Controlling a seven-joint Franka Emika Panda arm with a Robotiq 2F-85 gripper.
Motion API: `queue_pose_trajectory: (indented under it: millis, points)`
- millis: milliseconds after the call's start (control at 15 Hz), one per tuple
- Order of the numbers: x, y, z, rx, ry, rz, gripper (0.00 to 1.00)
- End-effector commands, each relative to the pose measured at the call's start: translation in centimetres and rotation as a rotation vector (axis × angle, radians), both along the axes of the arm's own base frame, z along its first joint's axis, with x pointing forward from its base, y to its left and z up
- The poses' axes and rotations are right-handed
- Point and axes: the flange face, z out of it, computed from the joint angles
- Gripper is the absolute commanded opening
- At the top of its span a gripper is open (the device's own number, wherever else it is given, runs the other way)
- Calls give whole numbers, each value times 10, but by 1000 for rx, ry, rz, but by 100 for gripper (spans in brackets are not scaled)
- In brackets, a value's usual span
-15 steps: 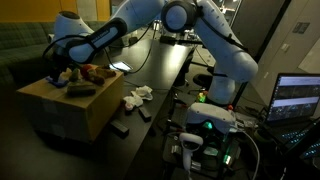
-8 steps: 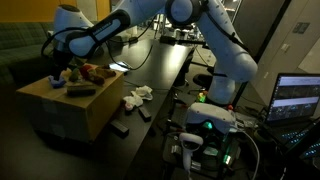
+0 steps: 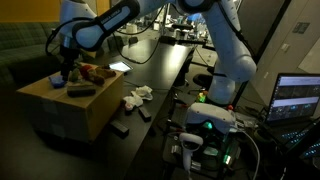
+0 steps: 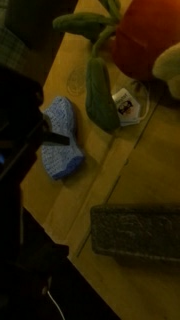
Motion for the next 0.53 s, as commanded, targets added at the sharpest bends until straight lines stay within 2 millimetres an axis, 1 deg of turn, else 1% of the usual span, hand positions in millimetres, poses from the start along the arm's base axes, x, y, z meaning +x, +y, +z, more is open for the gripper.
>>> queue_pose_trajectory:
  millis: [0, 267, 467]
  points:
    - [-22, -3, -9, -24, 65, 81, 100]
    - [-35, -2, -40, -54, 134, 165, 100]
    - [-38, -6, -49, -72, 157, 205, 100]
